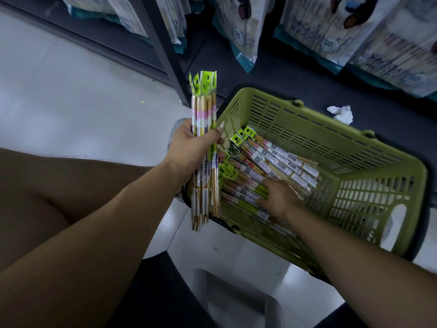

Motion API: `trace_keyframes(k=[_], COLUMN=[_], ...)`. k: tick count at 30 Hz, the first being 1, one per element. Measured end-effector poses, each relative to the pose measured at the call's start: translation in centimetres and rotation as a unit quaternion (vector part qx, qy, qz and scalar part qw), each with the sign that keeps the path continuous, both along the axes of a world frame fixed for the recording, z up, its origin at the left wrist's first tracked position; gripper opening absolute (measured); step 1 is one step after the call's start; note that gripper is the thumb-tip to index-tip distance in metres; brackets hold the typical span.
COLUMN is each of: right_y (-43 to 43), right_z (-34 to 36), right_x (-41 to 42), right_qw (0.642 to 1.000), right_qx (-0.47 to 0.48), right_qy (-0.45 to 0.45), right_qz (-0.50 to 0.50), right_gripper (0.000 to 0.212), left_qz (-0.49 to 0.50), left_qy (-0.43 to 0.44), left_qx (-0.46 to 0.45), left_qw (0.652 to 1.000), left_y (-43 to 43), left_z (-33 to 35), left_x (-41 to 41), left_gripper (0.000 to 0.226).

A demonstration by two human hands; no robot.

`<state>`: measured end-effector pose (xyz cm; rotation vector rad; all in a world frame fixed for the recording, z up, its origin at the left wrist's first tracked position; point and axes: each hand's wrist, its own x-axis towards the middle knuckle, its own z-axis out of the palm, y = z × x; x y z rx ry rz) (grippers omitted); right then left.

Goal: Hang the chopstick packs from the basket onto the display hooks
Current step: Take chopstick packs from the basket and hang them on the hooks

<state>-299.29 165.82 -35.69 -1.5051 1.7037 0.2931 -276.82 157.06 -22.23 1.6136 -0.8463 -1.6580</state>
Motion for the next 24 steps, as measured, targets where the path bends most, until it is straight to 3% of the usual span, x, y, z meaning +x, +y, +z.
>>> trace_keyframes(k=[4,10,13,17,22,24], right_y=[0.2,0.2,0.2,0.4,-0.5,-1.4], right_z=[0.0,0.2,-0.1,-0.3,0.1,1.2], right_x=[0.1,-0.1,0.0,0.0,-1.2,-1.8], right_qw=[0.999,0.999,0.998,0.998,0.995,0.993], right_qx=[-0.01,0.028,0.035,0.025,0.038,0.036], right_qy=[-0.014,-0.032,-0.044,-0.044,-0.073,-0.085], right_qz=[-0.027,-0.026,-0.033,-0.03,-0.052,-0.073], right_gripper=[0.056,0.059,0.047,0.061,0.042,0.052], left_qz=[-0.004,-0.001,-0.002,-0.001,0.003,0.013], left_qy=[-0.004,-0.001,0.001,0.002,0.015,0.029], left_qx=[-0.002,-0.003,-0.005,-0.01,-0.011,-0.009], left_qw=[1.0,1.0,1.0,1.0,1.0,0.999], left_y=[0.1,0.1,0.1,0.0,0.0,0.1], left_z=[-0.2,-0.3,-0.5,-0.8,-1.0,-1.0], left_x=[0.0,0.0,0.0,0.1,0.1,0.0], left_gripper=[0.017,0.021,0.02,0.019,0.017,0.018])
